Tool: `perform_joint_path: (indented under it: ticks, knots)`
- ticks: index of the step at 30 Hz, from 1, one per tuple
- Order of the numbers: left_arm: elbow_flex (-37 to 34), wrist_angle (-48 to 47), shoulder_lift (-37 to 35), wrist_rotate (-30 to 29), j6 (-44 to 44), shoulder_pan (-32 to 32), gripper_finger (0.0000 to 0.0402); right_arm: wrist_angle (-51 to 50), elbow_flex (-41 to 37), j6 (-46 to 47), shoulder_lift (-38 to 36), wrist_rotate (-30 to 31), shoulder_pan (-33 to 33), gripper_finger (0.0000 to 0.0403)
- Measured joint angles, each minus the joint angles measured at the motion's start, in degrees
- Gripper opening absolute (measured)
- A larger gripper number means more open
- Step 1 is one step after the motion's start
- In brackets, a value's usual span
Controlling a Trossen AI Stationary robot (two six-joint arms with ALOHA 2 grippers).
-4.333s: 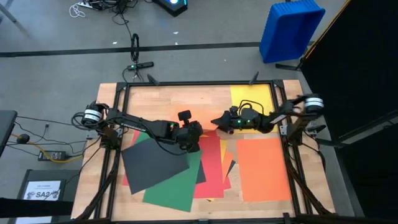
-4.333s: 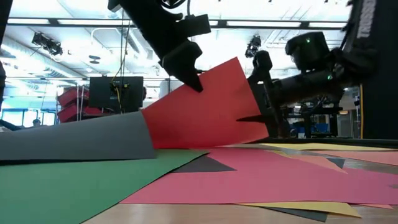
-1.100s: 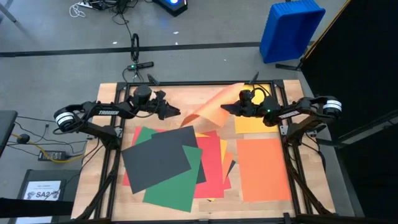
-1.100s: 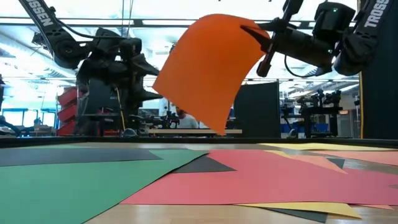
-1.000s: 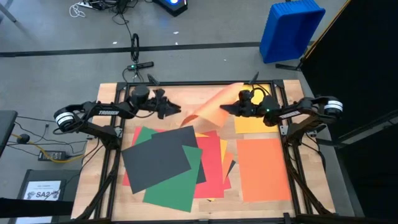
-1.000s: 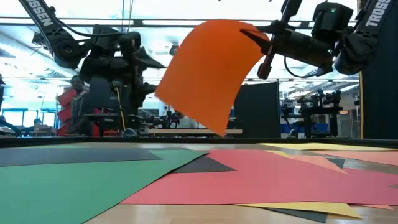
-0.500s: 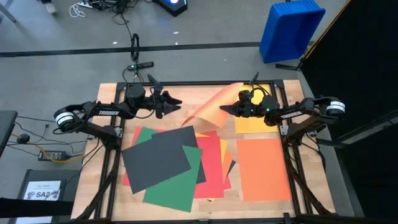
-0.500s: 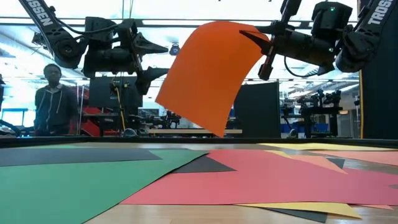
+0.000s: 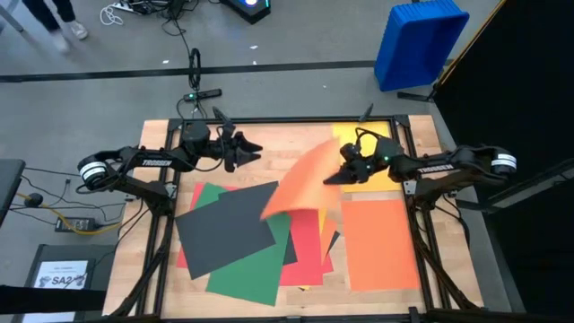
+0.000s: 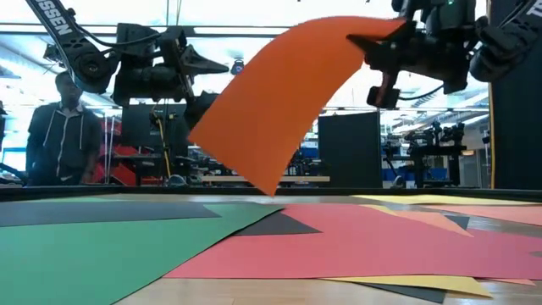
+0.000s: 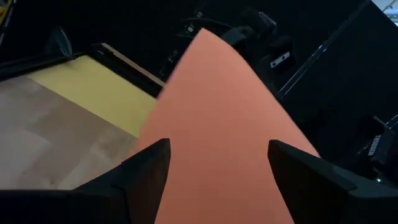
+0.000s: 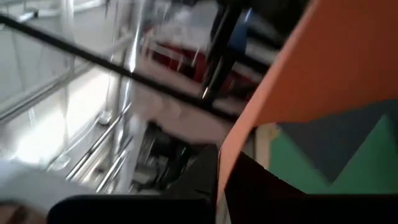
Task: Organize paper
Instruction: Stack the orange colored paper on top of the orange colored paper
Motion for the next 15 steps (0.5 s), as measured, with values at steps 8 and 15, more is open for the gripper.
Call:
perform_joint_path:
  ticks: [8, 15]
  knots:
    - [1.13, -3.19, 0.0, 2.08, 0.51, -4.11, 0.0257, -0.84, 0.0, 5.81, -2.22, -15.74, 1.55, 0.0]
    - [11.8, -21.57, 1.38, 1.49, 11.36, -11.06, 0.0257, -2.6, 0.0, 6.89, -2.2, -19.28, 5.42, 0.0]
